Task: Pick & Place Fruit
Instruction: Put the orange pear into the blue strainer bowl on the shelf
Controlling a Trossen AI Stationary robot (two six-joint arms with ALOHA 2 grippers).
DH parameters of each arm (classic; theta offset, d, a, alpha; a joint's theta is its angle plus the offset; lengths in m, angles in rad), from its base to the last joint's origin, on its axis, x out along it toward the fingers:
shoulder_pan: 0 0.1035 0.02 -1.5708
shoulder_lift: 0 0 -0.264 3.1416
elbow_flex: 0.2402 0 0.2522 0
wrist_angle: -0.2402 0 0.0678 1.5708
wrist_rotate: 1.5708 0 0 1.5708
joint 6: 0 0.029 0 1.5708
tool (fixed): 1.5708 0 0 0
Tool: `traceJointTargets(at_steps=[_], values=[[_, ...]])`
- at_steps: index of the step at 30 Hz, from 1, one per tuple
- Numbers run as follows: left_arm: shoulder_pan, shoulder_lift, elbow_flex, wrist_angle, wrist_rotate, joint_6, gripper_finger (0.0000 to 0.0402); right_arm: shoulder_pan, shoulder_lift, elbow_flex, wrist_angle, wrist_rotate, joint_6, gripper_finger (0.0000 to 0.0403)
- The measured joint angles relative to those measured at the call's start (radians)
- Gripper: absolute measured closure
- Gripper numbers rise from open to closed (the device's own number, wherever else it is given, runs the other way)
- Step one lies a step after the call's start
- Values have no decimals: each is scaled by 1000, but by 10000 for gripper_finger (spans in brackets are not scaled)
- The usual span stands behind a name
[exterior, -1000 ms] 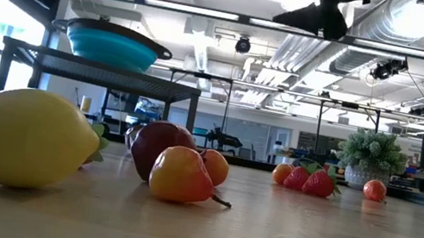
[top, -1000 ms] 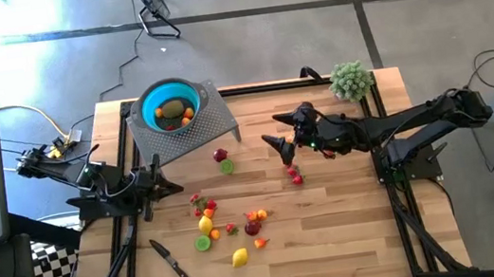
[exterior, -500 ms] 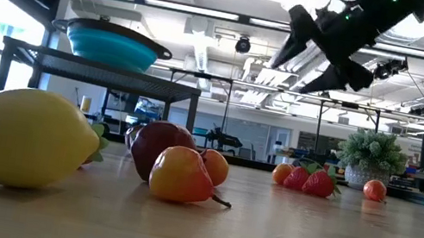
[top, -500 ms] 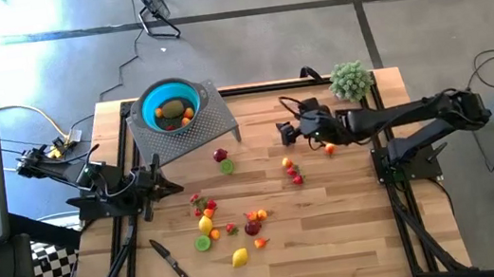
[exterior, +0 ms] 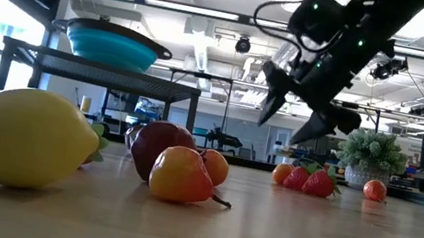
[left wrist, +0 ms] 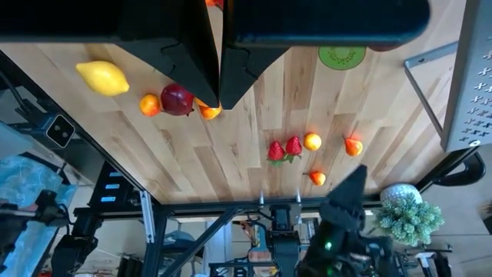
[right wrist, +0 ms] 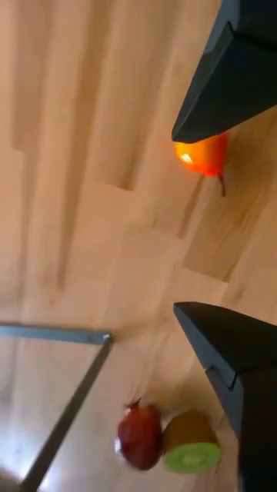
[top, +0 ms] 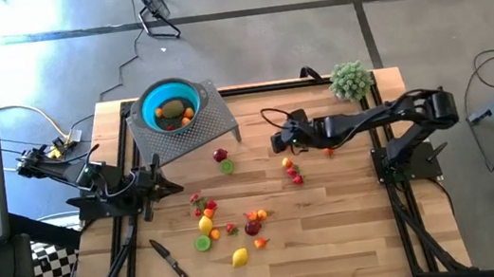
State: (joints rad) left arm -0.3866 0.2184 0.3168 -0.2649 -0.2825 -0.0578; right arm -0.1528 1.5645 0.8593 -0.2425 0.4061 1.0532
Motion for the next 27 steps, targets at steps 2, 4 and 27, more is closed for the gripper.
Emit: traceJointTargets(at_steps=[2,4,27], values=[[0,0,0,0,0,0,391,-1,22,0,-10,-21,11,69],[0,0,0,0,0,0,391,0,41,0,-7,-24,19,79],[0,0,0,0,0,0,391,-13,116,0,-44,67,46,93]])
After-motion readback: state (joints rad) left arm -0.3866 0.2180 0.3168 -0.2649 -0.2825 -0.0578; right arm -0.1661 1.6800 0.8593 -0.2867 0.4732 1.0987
